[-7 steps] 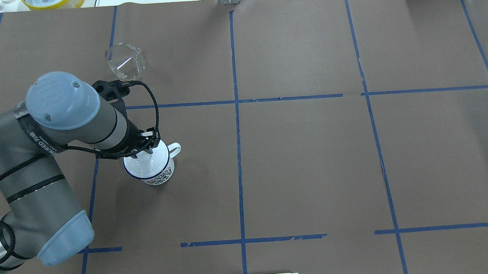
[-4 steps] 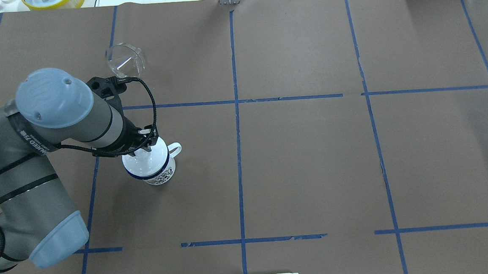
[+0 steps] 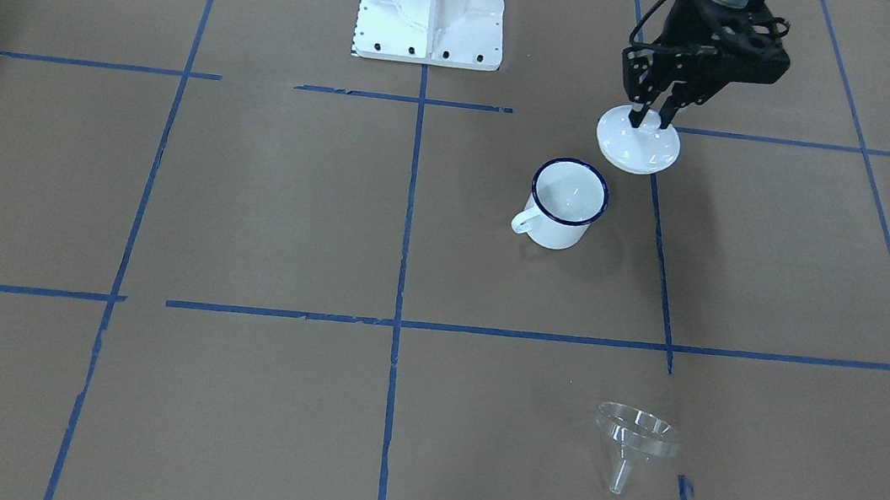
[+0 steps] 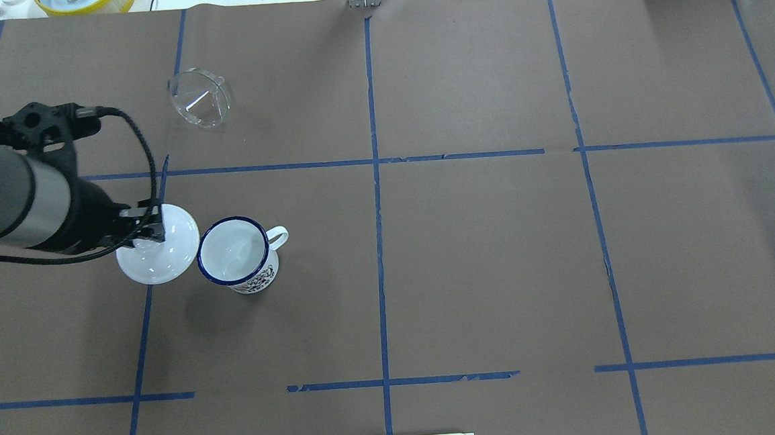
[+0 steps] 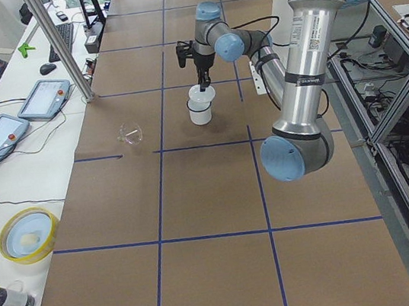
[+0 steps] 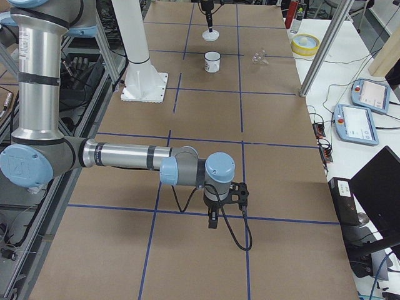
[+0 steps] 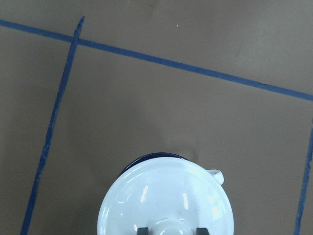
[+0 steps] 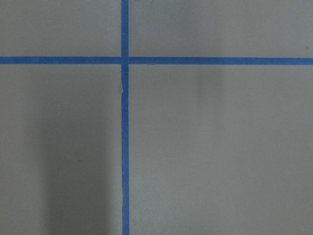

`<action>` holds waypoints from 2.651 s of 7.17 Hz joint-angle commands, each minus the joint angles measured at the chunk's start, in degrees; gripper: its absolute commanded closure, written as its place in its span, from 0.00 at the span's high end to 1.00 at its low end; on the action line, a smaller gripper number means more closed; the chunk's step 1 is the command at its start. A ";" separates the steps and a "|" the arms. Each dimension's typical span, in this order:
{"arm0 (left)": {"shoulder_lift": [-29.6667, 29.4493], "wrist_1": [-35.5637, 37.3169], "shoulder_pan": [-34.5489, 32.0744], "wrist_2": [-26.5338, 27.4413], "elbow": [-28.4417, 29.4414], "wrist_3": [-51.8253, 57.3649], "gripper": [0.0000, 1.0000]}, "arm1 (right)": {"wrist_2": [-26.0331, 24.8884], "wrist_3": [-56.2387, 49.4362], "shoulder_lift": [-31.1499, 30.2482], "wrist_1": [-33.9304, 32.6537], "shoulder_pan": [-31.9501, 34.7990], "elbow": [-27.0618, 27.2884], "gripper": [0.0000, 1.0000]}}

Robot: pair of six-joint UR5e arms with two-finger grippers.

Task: Place funnel on cup
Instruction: 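Lift the white item out and lower it beside the mug, nearer the robot, then open the left gripper and draw it back from the white item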

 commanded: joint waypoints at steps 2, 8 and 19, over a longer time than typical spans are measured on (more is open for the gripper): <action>17.00 -32.37 4.25 0.34 10.68 -4.08 0.00 | 0.00 0.00 0.00 0.00 0.00 0.00 1.00; 14.46 -35.27 13.32 2.10 17.61 -8.86 0.00 | 0.00 0.00 0.00 0.00 0.00 0.00 1.00; 0.45 -35.71 -5.13 8.30 18.03 -34.45 1.00 | 0.00 0.00 0.00 0.00 0.00 0.00 1.00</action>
